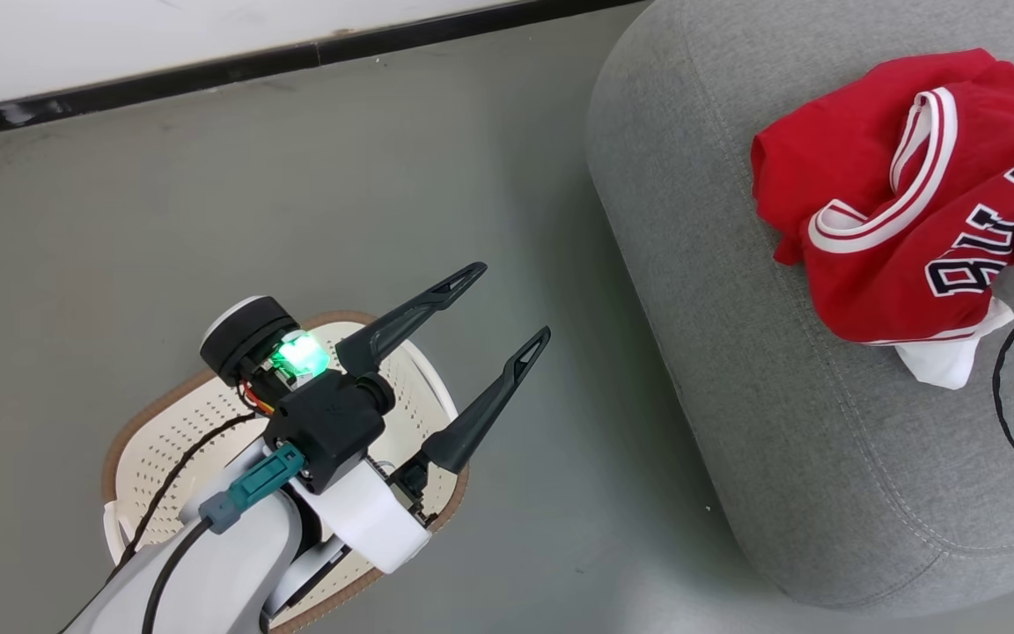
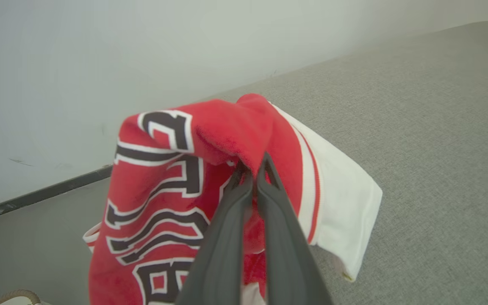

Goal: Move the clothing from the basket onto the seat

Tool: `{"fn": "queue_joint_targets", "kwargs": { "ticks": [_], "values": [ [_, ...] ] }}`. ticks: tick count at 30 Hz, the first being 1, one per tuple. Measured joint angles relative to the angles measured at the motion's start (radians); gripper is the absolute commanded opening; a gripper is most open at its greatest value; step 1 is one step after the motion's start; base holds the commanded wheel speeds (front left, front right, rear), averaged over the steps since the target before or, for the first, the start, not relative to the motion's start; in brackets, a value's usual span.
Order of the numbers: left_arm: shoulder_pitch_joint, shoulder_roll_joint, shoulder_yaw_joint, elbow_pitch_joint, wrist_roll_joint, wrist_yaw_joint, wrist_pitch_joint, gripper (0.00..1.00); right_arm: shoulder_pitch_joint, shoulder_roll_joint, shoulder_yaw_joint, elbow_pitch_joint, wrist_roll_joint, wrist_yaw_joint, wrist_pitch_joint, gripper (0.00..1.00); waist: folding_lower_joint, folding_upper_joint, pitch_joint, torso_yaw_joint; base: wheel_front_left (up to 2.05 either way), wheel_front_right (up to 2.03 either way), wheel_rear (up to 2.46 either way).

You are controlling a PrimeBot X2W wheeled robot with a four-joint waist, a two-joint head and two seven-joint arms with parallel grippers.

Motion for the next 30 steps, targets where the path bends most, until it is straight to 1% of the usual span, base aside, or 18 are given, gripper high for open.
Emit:
{"fn": "queue_joint_targets", "kwargs": {
  "ticks": [1, 2, 3, 10, 13, 19, 26, 30],
  "values": [
    [0.0, -0.001, 0.0, 0.003, -0.001, 0.0, -0.002, 1.0, 0.004, 0.0, 0.003, -0.001, 0.006, 0.0, -0.001, 0.66, 0.0, 0.0, -0.003, -0.001, 0.0, 0.0, 0.0],
    [0.0, -0.002, 0.0, 0.005, -0.002, 0.0, -0.003, 1.0, 0.009, 0.0, 0.006, -0.004, 0.006, 0.0, -0.008, 0.95, 0.0, 0.0, -0.006, -0.003, 0.0, 0.0, 0.0],
    [0.0, -0.002, 0.0, 0.008, -0.003, 0.0, -0.003, 1.0, 0.015, -0.001, 0.009, -0.01, 0.007, 0.0, -0.009, 1.0, 0.0, 0.0, -0.009, -0.004, 0.0, 0.0, 0.0],
    [0.006, -0.005, 0.0, 0.029, -0.009, 0.0, -0.012, 1.0, 0.054, -0.014, 0.051, -0.07, 0.016, 0.0, -0.029, 1.0, 0.0, 0.0, -0.032, -0.009, 0.0, 0.0, 0.0],
    [0.015, -0.008, 0.004, 0.036, -0.012, 0.0, -0.017, 1.0, 0.073, -0.026, 0.072, -0.105, 0.02, 0.0, -0.034, 1.0, 0.0, 0.0, -0.043, -0.008, 0.0, 0.0, 0.0],
    [0.051, -0.013, 0.014, 0.058, -0.018, 0.007, -0.025, 1.0, 0.104, -0.027, 0.124, -0.188, 0.016, 0.0, -0.042, 1.0, 0.0, 0.0, -0.068, -0.001, 0.0, 0.0, 0.0],
    [0.083, -0.028, 0.046, 0.071, -0.027, 0.037, -0.03, 1.0, 0.101, -0.02, 0.195, -0.272, 0.003, 0.0, -0.063, 1.0, 0.0, 0.0, -0.098, 0.022, 0.0, 0.0, 0.0],
    [0.106, -0.03, 0.068, 0.078, -0.035, 0.057, -0.034, 1.0, 0.099, -0.001, 0.227, -0.31, -0.011, 0.0, -0.071, 1.0, 0.0, 0.0, -0.115, 0.041, 0.0, 0.0, 0.0]
  ]
}}
